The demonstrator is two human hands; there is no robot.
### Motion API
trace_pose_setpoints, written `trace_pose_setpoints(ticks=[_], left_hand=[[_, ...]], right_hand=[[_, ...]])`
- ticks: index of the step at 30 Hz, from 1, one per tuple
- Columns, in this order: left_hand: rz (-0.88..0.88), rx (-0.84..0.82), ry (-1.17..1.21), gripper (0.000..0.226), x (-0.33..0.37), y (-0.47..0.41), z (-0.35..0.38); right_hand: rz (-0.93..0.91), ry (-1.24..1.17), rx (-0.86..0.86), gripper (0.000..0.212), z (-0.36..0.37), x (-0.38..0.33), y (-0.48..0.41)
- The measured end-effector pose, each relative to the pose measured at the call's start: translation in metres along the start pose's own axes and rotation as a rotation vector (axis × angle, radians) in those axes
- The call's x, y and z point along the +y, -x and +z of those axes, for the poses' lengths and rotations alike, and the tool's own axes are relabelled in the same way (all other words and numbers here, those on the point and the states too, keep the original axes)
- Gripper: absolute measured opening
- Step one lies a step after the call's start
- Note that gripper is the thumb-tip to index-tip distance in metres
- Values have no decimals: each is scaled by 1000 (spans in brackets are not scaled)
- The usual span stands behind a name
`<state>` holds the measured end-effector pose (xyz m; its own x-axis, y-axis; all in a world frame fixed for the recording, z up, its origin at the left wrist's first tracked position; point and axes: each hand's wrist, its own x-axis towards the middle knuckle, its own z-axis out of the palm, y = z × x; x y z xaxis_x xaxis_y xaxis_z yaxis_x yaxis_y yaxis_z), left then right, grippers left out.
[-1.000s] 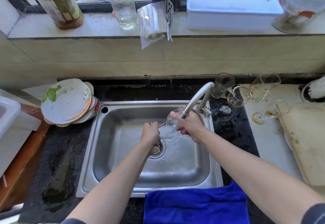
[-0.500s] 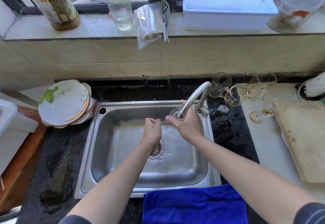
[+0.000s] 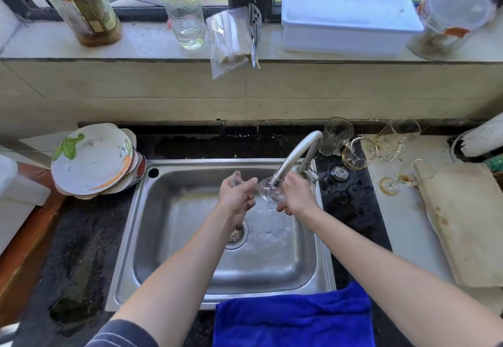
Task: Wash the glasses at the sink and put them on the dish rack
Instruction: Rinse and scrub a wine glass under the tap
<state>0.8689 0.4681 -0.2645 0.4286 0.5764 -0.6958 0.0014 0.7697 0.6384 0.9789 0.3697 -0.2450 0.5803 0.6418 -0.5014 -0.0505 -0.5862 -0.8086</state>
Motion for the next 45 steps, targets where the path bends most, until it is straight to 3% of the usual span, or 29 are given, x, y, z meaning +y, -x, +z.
trace_pose_setpoints(ticks=[3,5,8,12,15,19,22,24,26,28,31,33,36,38,40,42,43,45], left_hand=[[-44,87,99,40,-12,-2,12],[-74,89,86,40,-12,-5,12],[-95,35,-2,19,2,-6,7],[-108,50,-220,6,25,-2,2],[-136,75,-446,5,35,3,-5],[-42,107,-727,11,32,-2,-17],[84,170,-772,16,17,-5,-16],[119,237,-714,18,9,-4,-12],[77,271,-673,13,4,0,-12],[67,276,-710,13,1,2,-13],[233,284,-977,21,0,5,-15],[396,249,-1125,25,2,7,-20],[550,124,-1181,24,10,9,-30],[537,95,-1131,25,11,8,-34],[435,136,-977,27,7,0,-37],[279,213,-773,25,0,-6,-36],[210,248,-701,24,-3,-7,-34],[92,273,-594,23,-6,-5,-27]], right_hand=[[-90,-20,-94,10,2,9,10],[-144,-32,-135,18,-4,14,13],[-175,-42,-178,28,-15,19,9],[-157,-80,-184,19,-9,7,6],[-137,-166,-208,17,0,-5,7],[-59,-155,-246,17,1,-6,8],[-182,236,77,26,12,0,-6],[-403,583,284,32,21,3,-10],[-649,893,305,37,24,5,-10],[-688,1002,184,38,17,6,-17],[-291,742,-52,41,5,-5,-28],[-157,719,-216,40,7,-10,-31],[33,453,-557,29,13,-14,-27],[271,115,-652,27,6,-13,-26],[382,-231,-622,35,-1,-13,-22],[423,-560,-467,37,3,-14,-17],[401,-626,-341,36,9,-16,-13],[232,-495,-109,22,20,-16,-4]])
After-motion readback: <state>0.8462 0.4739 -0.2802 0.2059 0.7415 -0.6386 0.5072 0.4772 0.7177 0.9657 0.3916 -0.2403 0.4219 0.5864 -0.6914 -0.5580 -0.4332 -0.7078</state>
